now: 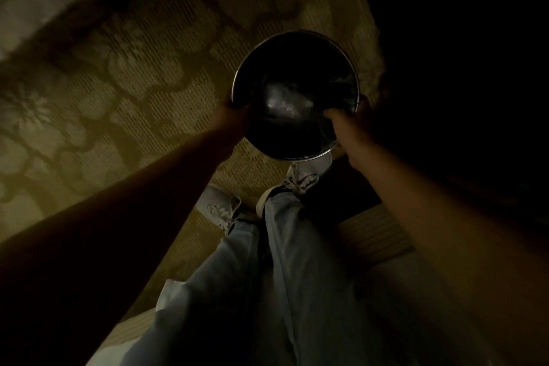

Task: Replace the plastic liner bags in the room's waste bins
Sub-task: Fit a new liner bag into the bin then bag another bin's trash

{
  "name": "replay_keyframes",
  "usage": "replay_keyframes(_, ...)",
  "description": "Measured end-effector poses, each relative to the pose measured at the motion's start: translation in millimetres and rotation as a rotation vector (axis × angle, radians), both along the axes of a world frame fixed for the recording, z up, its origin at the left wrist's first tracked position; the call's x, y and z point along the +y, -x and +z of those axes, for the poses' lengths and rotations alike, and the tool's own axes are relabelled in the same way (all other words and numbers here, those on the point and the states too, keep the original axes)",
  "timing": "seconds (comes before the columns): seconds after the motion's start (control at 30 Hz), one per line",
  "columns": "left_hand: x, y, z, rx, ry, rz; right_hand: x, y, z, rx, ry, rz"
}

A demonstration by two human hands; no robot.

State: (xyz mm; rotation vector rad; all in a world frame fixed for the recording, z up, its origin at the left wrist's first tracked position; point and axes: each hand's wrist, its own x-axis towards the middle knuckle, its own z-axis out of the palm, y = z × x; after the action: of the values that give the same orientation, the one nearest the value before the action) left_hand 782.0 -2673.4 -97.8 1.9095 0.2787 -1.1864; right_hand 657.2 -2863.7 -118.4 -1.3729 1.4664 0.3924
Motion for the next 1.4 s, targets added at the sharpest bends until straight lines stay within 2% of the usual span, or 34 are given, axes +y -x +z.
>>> replay_keyframes(0.17,3.9,12.2,5.3,-0.042,0.073,0.084,-9.0,-2.9,9.1,-0.04,-0.001,0.02)
replay_keyframes(0.33,12.2,30.1,38.0,-0.158,0.108,0.134,-9.6,-5.6,71.1,-0.11,0.104,0.102)
replay_keyframes(0.57,28.5,58.5,172.7,-0.449,0.272,0.121,-7.1,12.1,224.6,-0.281,0.16,0.316)
replay_keyframes(0.67,51.4,79.6,230.9,-0.509,0.324,0.2,15.3,28.1,298.6,-0.37,0.196,0.361)
replay_keyframes(0.8,97.1,107.0,292.6,-0.591,0.309,0.281,64.7,45.4,371.9,-0.465,0.218,0.407)
replay_keyframes(0.9,140.3,111.2,322.4,-0.622,0.274,0.311,105.6,46.0,399.3,-0.505,0.198,0.437)
replay_keyframes(1.0,177.8,96.8,331.7,-0.654,0.24,0.359,141.3,28.0,396.7,-0.534,0.13,0.451)
replay_keyframes(1.13,220.2,77.1,314.2,-0.665,0.2,0.367,186.2,-6.1,360.2,-0.524,0.05,0.462)
replay_keyframes(1.4,287.1,27.4,184.4,-0.478,0.021,0.352,240.2,-63.1,229.7,-0.287,-0.118,0.52)
